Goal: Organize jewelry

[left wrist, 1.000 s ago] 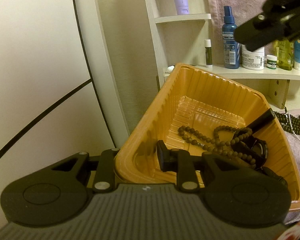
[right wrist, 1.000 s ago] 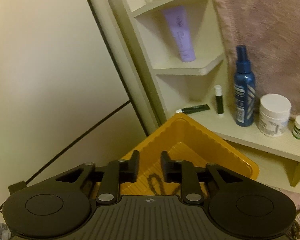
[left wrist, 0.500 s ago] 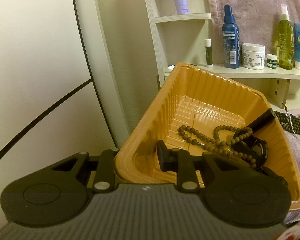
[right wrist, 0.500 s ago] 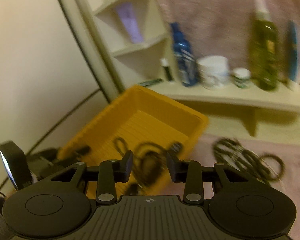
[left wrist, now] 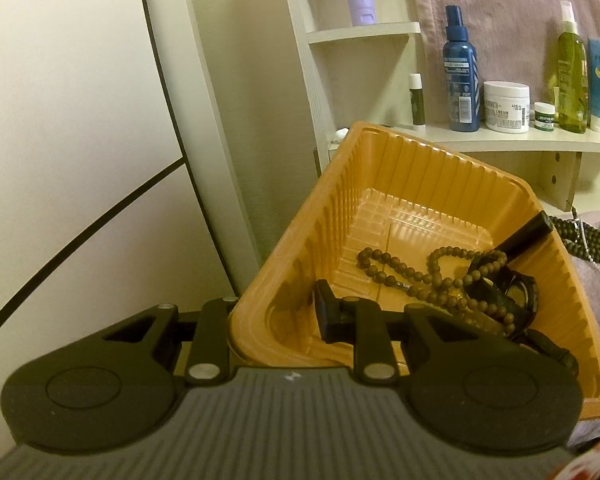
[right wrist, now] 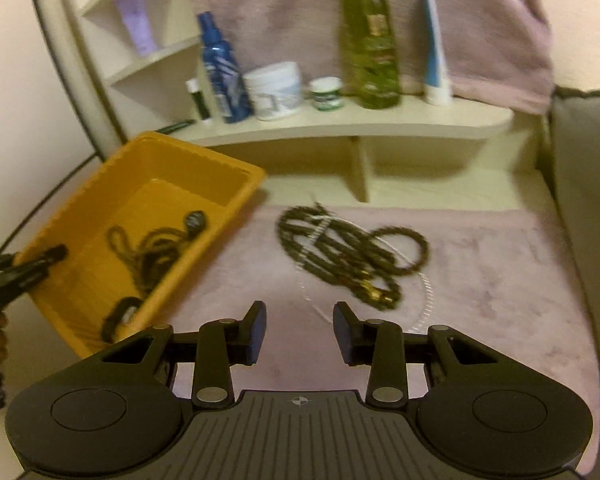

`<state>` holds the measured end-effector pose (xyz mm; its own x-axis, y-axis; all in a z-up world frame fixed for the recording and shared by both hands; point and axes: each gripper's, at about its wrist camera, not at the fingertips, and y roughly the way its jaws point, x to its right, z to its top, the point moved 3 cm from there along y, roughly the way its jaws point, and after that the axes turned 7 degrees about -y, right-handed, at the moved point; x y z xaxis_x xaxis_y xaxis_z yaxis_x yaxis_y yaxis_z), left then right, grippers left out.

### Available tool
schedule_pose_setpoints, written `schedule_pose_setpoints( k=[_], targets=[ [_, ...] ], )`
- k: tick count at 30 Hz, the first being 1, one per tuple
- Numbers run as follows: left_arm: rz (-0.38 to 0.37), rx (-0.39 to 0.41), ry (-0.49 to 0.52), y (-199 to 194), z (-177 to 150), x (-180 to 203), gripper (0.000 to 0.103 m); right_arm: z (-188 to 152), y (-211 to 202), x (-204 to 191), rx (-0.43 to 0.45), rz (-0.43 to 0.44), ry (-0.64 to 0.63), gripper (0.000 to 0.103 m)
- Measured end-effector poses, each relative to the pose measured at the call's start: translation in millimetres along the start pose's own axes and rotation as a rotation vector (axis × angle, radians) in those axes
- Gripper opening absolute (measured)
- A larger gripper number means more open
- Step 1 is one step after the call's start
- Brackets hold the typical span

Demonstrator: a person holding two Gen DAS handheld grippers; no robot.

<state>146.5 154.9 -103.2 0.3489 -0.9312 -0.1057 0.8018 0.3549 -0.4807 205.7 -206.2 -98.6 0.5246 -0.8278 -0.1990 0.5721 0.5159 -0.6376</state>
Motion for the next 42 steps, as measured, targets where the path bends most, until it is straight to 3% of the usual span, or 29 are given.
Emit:
schedule_pose_setpoints(
  k=[8,25,34,38,42],
  targets=[
    [0.002,-0.006,0.003,1,0,0,0.023,-6,5,18,-0.006,-0.055,-0.021,0.038],
    [0.006,-0.015,0.003,1,-1,-1,0.023,5,57,25,-0.037,-0.094,-0.276,0.037],
    [0.005,-0.015,0.002,1,-1,-1,0.023,7,80,21,-0.067,-0.086,-0.336,0.023],
    [0.005,-0.016,0.002,1,0,0,0.023,6,81,22,-0.067,-0.079,-0.335,0.008],
    [0.005,-0.017,0.002,1,-1,0,0.023,6,75,21,-0.057,-0.073,-0.333,0.007]
  ],
)
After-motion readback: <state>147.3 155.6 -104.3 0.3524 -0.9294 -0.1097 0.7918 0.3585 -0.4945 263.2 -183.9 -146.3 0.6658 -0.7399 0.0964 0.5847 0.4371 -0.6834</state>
